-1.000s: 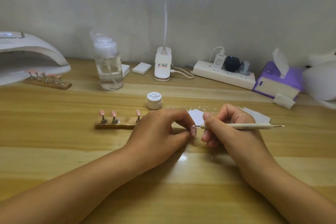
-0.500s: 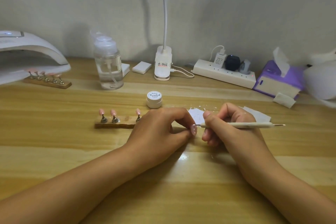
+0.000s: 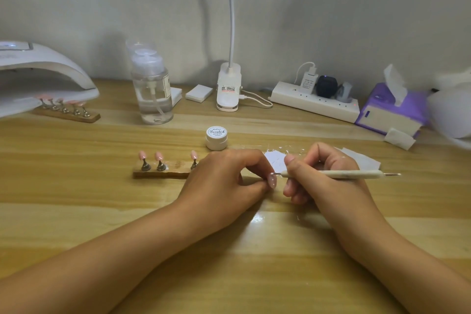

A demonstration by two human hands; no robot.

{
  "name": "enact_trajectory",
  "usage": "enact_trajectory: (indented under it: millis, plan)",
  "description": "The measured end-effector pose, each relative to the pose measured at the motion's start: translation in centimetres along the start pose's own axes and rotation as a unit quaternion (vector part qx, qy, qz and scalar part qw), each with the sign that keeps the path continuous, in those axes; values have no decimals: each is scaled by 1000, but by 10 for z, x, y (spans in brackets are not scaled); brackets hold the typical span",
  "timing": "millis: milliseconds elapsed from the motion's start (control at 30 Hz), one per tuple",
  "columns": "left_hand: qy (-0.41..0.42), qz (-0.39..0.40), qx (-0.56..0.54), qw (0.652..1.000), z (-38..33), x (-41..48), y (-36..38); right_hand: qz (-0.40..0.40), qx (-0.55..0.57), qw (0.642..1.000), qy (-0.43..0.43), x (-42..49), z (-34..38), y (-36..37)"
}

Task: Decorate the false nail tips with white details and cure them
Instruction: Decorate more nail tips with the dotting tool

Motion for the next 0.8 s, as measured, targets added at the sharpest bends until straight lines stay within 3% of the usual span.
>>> enact_trajectory:
  millis: [467, 633, 800]
  plan:
    - [-16, 9, -10, 1000, 0, -1, 0, -48, 97, 993, -40, -4, 16, -10]
    - [-23, 6, -10, 1000, 1, -1, 0, -109, 76, 982, -132, -4, 39, -24]
    - [-24, 4, -17, 1000, 1, -2, 0, -97, -33, 993, -55, 17, 11, -30]
Point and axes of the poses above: each hand's wrist, its own x-axis towards the middle knuckle, its own y-axis out of the palm, z = x × y, the point moved 8 cm from there along x, towards the middle knuckle, and after that the axes turned 13 degrees about -z, right-handed, at the moved point
